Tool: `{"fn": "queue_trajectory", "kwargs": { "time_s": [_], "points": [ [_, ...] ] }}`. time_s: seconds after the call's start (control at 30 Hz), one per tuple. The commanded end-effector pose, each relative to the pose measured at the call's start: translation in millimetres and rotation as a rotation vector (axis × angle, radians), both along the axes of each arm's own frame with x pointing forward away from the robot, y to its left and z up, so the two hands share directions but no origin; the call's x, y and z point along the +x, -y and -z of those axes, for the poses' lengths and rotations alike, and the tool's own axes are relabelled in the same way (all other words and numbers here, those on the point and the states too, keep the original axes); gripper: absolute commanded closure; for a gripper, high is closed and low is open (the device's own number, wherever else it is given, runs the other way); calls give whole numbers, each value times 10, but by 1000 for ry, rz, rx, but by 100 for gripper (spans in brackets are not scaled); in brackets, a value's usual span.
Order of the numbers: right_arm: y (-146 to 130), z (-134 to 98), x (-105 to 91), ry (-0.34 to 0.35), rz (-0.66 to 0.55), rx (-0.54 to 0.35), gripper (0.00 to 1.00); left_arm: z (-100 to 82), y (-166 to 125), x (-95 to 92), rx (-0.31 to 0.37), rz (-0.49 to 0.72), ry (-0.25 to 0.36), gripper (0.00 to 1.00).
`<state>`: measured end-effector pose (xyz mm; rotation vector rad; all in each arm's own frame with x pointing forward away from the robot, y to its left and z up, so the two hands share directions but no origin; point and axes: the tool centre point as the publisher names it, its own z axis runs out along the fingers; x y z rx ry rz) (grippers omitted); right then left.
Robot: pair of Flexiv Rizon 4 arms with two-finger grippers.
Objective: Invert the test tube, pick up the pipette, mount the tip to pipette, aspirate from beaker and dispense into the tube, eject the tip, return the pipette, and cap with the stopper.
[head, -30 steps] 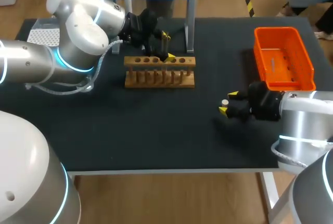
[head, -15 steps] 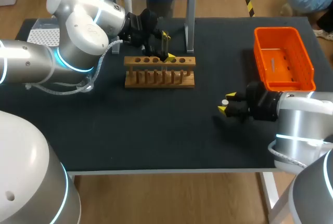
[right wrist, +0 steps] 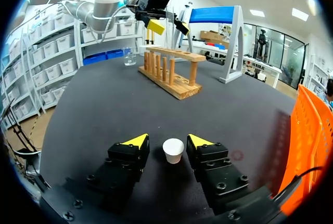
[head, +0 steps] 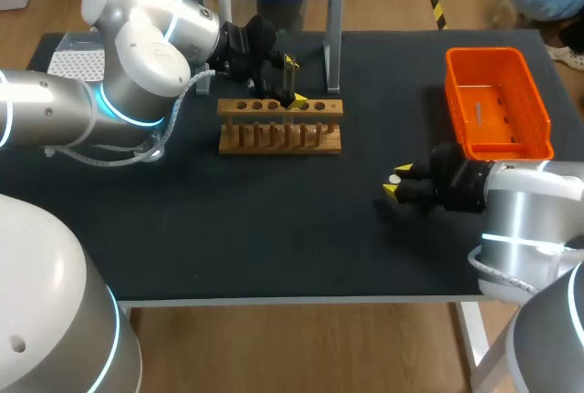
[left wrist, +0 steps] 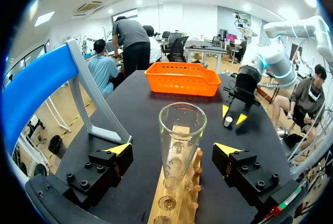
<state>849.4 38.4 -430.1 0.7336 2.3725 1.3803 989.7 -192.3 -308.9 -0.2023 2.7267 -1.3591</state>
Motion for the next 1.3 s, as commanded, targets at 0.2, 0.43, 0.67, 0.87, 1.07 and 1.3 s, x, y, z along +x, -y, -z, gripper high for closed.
{"fn": "queue_trajectory", "kwargs": {
  "time_s": [0.2,0.43,0.67,0.87,1.07,1.3],
  "points": [
    [-3,15,3,3,6,-2,55,2,0,7,0,1,-1,0],
    [2,18,19,4,12,0,56,2,0,7,0,1,-1,0],
    [7,18,26,4,16,0,61,2,0,7,0,1,-1,0],
    [7,20,28,4,14,-2,71,2,0,7,0,1,-1,0],
    [6,25,29,4,13,-4,76,2,0,7,0,1,-1,0],
    [7,27,31,3,15,-4,100,2,0,7,0,1,-1,0]
  ]
}}
